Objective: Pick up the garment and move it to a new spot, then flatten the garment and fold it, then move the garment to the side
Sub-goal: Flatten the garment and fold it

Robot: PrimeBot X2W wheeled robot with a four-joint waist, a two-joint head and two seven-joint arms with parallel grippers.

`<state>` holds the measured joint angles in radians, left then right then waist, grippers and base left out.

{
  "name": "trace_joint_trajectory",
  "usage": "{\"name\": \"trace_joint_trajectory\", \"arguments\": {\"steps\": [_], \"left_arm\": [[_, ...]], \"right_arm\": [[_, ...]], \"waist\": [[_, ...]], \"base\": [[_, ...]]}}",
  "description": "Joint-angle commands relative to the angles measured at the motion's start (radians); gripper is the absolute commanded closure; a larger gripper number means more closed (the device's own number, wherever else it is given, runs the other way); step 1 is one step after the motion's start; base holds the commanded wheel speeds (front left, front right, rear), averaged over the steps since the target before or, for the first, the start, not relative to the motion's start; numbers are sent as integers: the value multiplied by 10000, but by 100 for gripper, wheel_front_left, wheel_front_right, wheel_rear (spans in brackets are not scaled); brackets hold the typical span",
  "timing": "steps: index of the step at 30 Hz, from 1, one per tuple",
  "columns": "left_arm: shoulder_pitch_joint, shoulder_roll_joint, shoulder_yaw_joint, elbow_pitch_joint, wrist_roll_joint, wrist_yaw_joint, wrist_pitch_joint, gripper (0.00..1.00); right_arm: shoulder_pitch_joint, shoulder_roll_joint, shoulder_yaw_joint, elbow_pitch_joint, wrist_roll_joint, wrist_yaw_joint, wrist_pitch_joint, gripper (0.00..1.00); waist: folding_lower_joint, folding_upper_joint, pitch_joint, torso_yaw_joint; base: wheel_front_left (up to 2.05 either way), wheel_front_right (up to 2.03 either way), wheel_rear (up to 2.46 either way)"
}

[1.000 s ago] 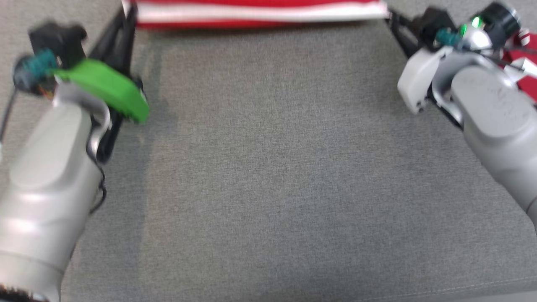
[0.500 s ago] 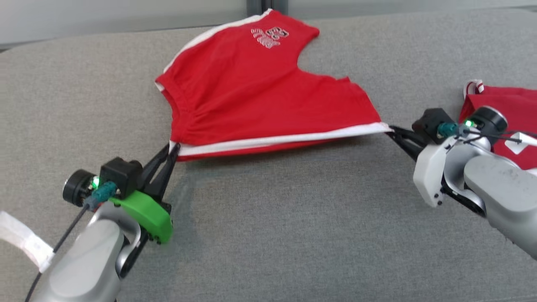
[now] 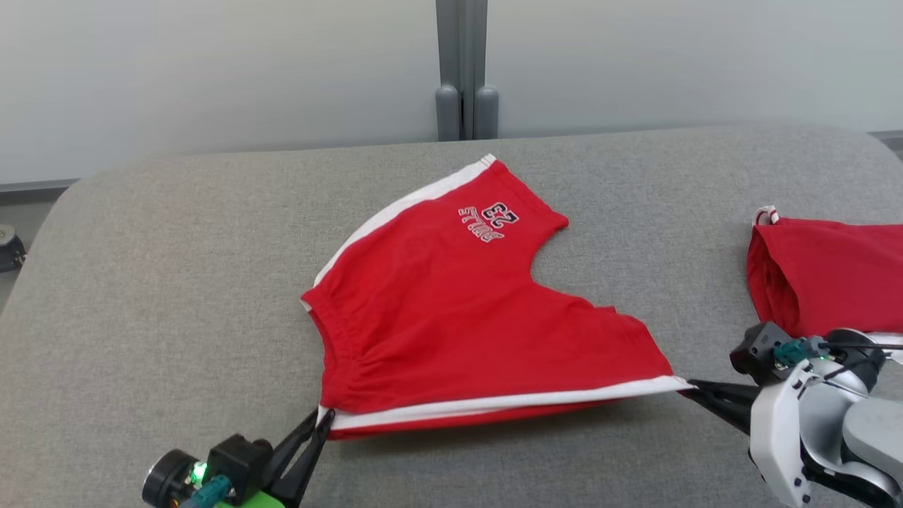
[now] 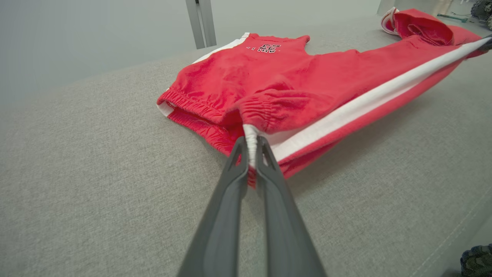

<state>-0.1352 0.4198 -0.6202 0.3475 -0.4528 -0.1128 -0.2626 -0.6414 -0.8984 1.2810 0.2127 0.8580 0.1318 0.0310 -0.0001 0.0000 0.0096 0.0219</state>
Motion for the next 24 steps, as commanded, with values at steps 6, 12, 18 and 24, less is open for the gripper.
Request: {"name": "trace_joint_trajectory", "arguments": {"steps": [6,12,18,24], "left_arm": [[1336,275,421,-729,-73,216,-14,100],[1476,216,667,-1060,209,183,-14,100],[580,-41,782,-1096,481,127,-14,100],[-802,-441,755,-786,612,49,-7,100]], "right_arm": [[908,-1149,-13,-1402,480,-22,559,100],[452,-1766,-49,-1827,632,-25,647,100],[-632,-1654,-256,-1692,618,-25,815,100],[-2281,-1273,-414,-1193,643,-22,1155,100]], "waist": [[1,0,-379,293],[1,0,-263,489],[1,0,219,714],[1,0,1273,995]], "base": [[0,0,0],[0,0,0],[0,0,0],[0,0,0]]}}
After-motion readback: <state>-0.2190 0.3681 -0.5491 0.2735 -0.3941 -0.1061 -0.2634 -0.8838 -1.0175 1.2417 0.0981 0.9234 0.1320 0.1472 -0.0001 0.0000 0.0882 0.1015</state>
